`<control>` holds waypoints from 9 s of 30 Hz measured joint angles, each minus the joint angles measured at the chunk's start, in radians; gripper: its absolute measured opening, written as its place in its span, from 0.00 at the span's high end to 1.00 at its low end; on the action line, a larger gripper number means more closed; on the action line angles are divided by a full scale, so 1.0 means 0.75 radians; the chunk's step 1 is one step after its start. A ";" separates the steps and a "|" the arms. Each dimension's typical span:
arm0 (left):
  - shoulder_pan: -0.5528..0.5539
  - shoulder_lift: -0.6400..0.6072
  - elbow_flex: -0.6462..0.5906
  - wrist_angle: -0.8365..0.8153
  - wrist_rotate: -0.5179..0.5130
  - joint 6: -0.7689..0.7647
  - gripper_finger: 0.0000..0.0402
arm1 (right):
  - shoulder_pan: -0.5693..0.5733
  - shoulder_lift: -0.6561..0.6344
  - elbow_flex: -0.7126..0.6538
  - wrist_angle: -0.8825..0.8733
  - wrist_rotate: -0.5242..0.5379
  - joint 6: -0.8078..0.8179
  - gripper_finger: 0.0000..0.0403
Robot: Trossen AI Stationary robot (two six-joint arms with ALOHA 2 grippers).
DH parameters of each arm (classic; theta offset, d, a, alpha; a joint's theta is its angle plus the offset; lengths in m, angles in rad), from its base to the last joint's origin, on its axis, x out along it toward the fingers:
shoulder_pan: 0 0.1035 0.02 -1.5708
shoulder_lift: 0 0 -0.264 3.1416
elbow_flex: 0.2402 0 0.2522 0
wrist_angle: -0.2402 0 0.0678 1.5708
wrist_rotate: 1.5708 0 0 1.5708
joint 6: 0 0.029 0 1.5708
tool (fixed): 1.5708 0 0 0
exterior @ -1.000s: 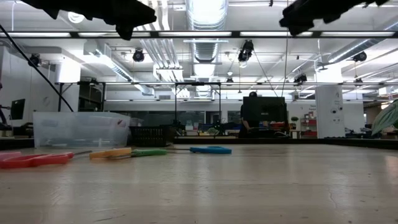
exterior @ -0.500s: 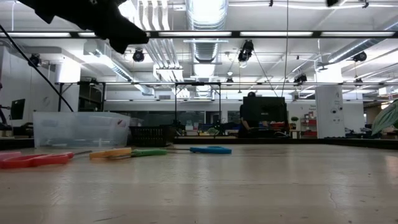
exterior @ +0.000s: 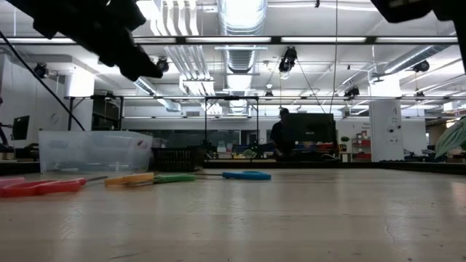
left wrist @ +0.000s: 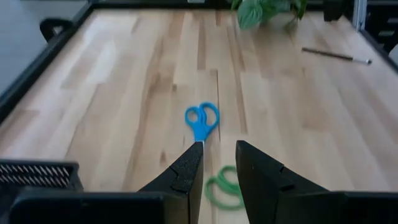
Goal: Pick & Place Paint Supplies
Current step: Put the black paint brush into the transparent bin
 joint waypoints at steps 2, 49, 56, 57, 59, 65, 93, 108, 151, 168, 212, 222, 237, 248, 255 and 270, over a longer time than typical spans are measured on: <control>0.000 0.000 -0.037 0.002 0.000 0.000 0.76 | 0.013 0.026 -0.004 0.001 -0.011 0.021 0.67; 0.001 -0.001 -0.565 0.287 -0.171 1.536 0.76 | 0.087 0.335 -0.047 0.210 -0.175 -0.049 0.81; 0.001 -0.001 -0.565 0.288 -0.171 1.537 0.76 | 0.070 0.330 -0.064 0.231 -0.202 -0.050 0.96; 0.000 -0.001 -0.565 0.288 -0.171 1.537 0.76 | 0.069 0.330 -0.065 0.233 -0.201 -0.049 0.96; 0.000 -0.001 -0.565 0.288 -0.171 1.537 0.76 | 0.068 0.331 -0.067 0.237 -0.201 -0.049 0.95; 0.000 -0.002 -0.565 0.288 -0.171 1.538 0.76 | 0.067 0.332 -0.068 0.240 -0.199 -0.046 0.94; 0.000 -0.002 -0.563 0.287 -0.171 1.541 0.76 | 0.035 0.182 -0.074 0.249 -0.044 -0.049 0.94; 0.000 -0.002 -0.563 0.287 -0.171 1.537 0.76 | -0.189 0.029 -0.073 0.307 0.114 0.138 0.94; 0.001 -0.002 -0.563 0.280 -0.171 1.540 0.76 | -1.157 0.318 0.115 0.954 -0.187 -0.392 0.94; 0.001 0.000 -0.563 0.277 -0.171 1.537 0.76 | -1.204 0.833 0.795 0.435 -0.211 -0.313 0.94; 0.000 -0.002 -0.563 0.252 -0.171 1.541 0.76 | -1.197 0.918 0.968 0.340 -0.297 -0.194 0.65; 0.000 0.000 -0.563 0.251 -0.171 1.540 0.76 | -1.152 0.763 0.934 0.390 -0.283 -0.190 0.65; 0.000 -0.001 -0.562 0.217 -0.171 1.537 0.76 | -1.117 0.179 -0.014 1.280 -0.277 -0.185 0.65; 0.000 0.000 -0.562 0.217 -0.171 1.538 0.76 | -1.057 -0.376 -0.869 2.049 -0.276 -0.113 0.65; 0.000 -0.001 -0.562 0.217 -0.171 1.540 0.76 | -1.056 -0.616 -1.139 2.182 -0.104 -0.051 0.65; 0.001 -0.001 -0.562 0.216 -0.171 1.540 0.76 | -1.056 -0.842 -1.232 2.168 -0.101 -0.018 0.65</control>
